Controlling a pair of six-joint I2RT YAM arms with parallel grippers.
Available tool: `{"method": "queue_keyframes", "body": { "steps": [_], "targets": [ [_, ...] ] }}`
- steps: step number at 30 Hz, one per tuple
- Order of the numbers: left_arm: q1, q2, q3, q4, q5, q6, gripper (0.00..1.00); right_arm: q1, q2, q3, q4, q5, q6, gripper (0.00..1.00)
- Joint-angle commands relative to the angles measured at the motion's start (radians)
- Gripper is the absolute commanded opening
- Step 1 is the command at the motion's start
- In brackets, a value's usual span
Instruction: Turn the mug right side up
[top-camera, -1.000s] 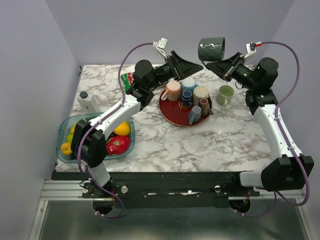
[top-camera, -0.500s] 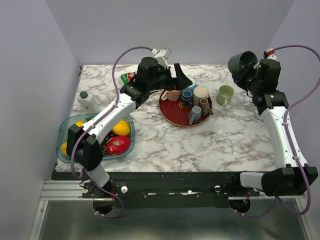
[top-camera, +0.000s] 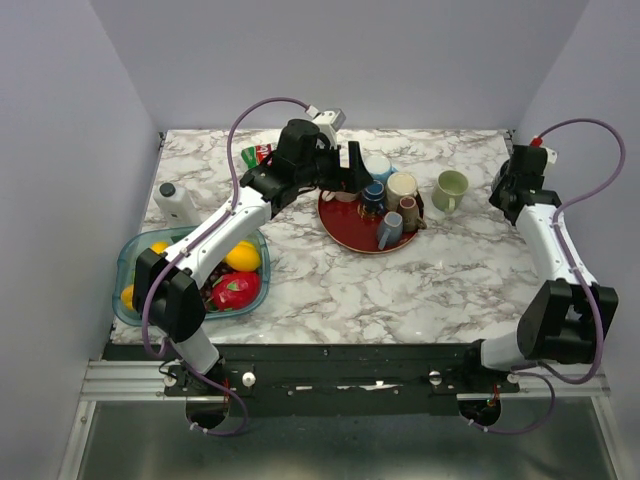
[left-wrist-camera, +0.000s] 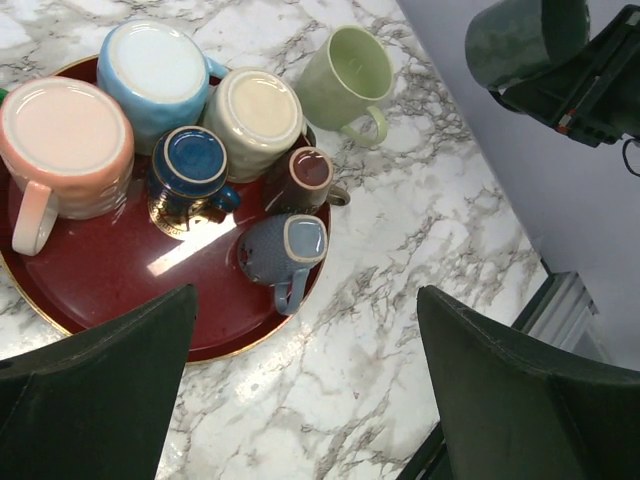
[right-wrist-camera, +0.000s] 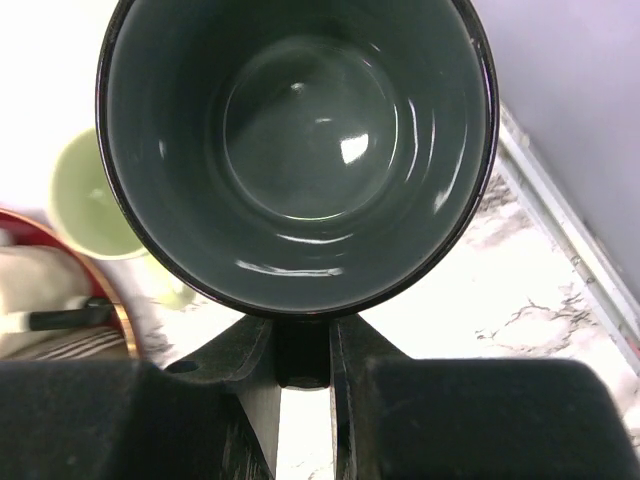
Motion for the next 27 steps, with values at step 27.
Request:
{"method": "queue_keyframes", "body": {
  "steps": [27],
  "targets": [
    [0.0,0.063,-0.044,-0.048,-0.028,0.144,0.99,-0.052,0.469,0.152,0.184,-0.194,-0.204,0.01]
  ]
}}
